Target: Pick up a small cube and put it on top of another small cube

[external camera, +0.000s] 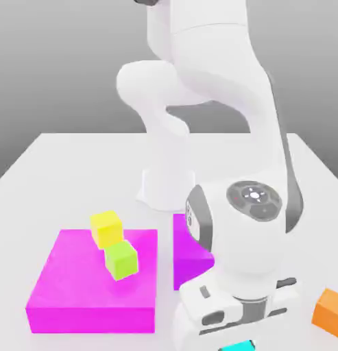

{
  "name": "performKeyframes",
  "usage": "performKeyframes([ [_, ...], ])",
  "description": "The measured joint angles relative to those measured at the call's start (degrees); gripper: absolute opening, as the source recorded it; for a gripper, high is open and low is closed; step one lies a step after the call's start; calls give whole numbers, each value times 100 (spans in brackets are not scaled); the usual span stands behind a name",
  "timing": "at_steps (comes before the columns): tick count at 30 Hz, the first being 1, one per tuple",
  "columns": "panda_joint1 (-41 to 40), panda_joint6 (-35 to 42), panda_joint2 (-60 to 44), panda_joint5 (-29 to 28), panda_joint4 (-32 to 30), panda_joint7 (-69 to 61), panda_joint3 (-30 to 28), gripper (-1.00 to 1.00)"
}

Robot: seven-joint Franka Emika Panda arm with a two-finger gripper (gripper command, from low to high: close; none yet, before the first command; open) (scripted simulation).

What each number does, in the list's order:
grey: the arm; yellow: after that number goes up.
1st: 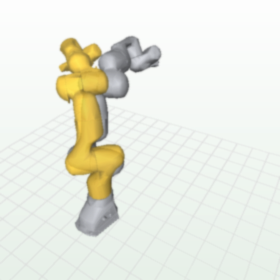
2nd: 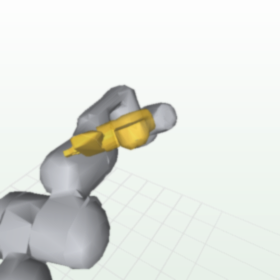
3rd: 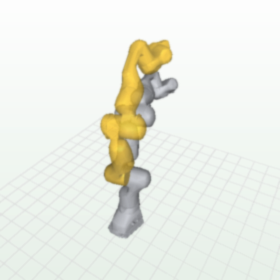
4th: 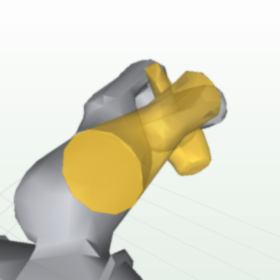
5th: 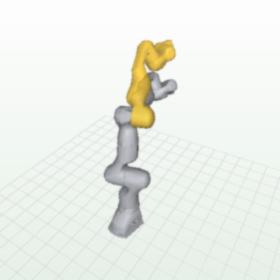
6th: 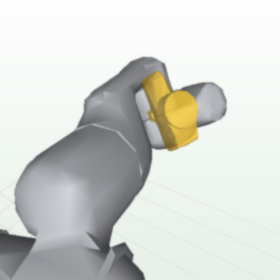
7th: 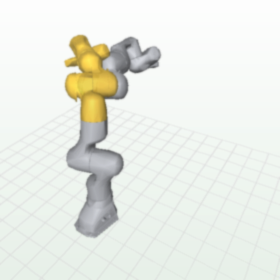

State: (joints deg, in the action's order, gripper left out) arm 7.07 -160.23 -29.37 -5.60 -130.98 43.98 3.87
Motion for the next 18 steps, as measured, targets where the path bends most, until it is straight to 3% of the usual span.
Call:
performKeyframes([
  [7, -108, 691, 937, 181, -247, -81, 89, -100],
  [18, -946, 1432, 3216, 282, -1781, 1357, -690, -100],
])
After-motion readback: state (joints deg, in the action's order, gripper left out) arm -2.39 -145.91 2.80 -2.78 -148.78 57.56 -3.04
